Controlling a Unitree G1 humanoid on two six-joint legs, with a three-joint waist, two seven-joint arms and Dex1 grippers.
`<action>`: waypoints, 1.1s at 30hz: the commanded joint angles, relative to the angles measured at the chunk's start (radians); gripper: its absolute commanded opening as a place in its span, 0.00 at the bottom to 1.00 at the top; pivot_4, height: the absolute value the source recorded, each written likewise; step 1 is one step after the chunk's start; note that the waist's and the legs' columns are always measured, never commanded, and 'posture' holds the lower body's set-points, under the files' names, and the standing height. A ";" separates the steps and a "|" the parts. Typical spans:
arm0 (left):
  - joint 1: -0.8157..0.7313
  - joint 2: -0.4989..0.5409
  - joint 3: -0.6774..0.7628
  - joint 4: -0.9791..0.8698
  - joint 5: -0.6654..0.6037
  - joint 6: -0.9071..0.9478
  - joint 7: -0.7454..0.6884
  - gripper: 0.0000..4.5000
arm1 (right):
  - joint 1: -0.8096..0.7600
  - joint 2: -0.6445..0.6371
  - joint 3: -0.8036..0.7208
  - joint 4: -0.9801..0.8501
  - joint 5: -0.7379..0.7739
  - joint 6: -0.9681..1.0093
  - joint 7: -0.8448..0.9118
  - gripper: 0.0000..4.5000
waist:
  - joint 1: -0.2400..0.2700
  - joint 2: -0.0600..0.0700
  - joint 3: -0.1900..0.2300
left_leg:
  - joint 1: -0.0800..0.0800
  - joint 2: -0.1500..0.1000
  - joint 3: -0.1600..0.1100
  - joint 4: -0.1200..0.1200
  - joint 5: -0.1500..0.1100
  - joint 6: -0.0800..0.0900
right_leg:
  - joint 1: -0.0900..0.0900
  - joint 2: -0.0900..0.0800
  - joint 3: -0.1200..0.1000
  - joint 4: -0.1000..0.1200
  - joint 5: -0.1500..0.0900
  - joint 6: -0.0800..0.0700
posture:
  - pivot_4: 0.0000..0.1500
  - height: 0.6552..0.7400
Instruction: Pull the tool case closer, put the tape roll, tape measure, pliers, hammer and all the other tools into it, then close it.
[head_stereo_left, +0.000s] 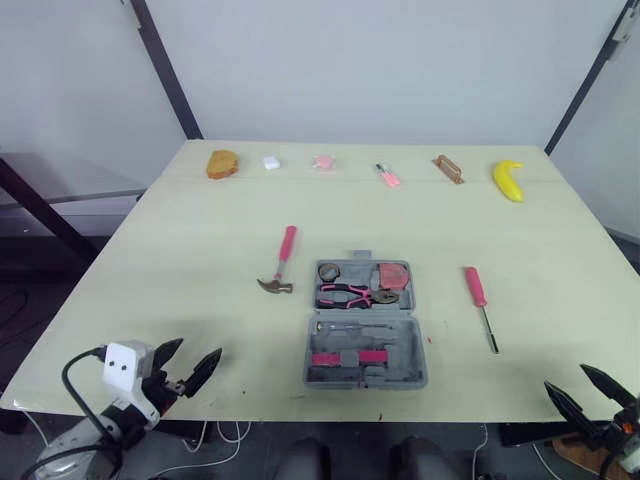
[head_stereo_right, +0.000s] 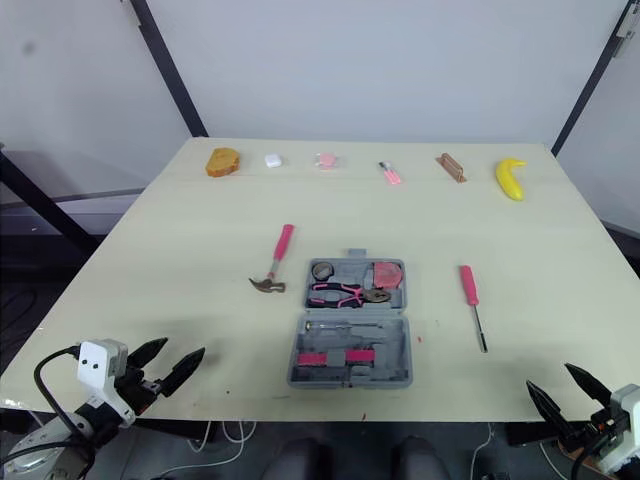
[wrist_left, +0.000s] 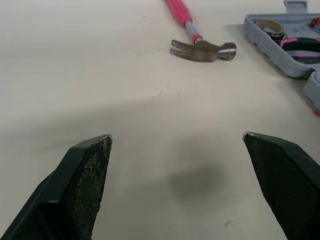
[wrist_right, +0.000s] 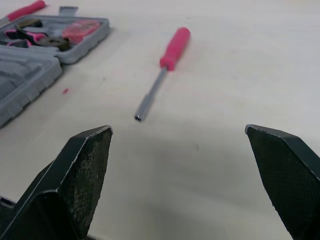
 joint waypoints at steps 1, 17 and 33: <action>-0.021 0.010 -0.001 -0.032 -0.009 -0.008 0.007 0.99 | -0.001 -0.001 -0.029 -0.020 0.019 -0.013 -0.004 1.00 | 0.000 0.000 0.000 | 0.000 0.000 0.000 0.000 0.000 0.000 | 0.000 0.000 0.000 0.000 0.000 0.000 | 1.00 1.00; -0.468 -0.060 -0.190 0.038 0.087 0.248 0.328 0.99 | -0.116 -0.099 0.173 -0.390 0.075 0.131 0.088 1.00 | 0.002 -0.002 0.000 | -0.001 -0.004 -0.002 0.001 0.000 0.000 | 0.000 0.002 0.000 0.001 0.003 0.004 | 1.00 1.00; -0.911 -0.163 -0.338 0.516 0.259 0.269 0.456 0.99 | -0.249 -0.113 0.254 -0.418 0.025 0.150 0.063 1.00 | 0.001 -0.003 0.000 | -0.003 -0.005 -0.004 0.001 0.000 0.000 | -0.001 0.002 -0.003 0.001 0.003 0.004 | 1.00 1.00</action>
